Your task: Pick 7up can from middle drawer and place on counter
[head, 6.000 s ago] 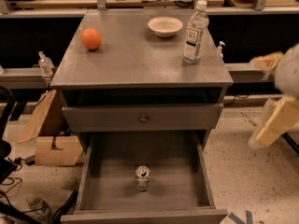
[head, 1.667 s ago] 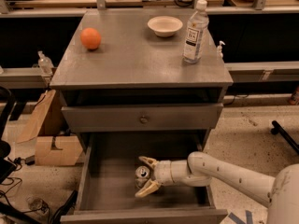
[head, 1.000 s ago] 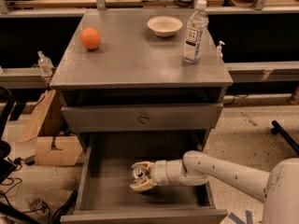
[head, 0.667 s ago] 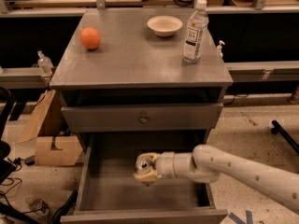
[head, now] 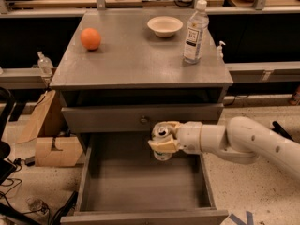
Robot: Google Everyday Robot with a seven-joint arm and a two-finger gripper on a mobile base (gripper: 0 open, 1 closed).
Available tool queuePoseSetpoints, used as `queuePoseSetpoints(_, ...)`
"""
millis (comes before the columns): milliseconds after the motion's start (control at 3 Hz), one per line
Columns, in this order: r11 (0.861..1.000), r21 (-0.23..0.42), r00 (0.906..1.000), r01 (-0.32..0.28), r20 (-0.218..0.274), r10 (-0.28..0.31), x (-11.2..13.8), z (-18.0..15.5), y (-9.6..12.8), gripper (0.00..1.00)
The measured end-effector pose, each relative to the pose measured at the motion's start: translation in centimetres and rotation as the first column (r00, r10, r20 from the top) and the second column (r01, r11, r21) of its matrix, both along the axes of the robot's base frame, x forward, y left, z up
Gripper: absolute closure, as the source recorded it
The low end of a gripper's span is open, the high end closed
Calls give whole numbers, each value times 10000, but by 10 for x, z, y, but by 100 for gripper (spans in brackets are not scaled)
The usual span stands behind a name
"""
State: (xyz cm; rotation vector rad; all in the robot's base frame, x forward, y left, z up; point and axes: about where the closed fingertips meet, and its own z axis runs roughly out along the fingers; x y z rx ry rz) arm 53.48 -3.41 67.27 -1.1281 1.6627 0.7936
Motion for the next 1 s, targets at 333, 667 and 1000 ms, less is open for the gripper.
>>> queuePoseSetpoints(333,9950,411,9955,909,235,-919,16,87,-12,100)
queuePoseSetpoints(667,9835,831,9850,1609,501,-1654,36,163,-5,100)
queuePoseSetpoints(1000,9690,1280,9713,2111,839,-2227,56,227,17,100)
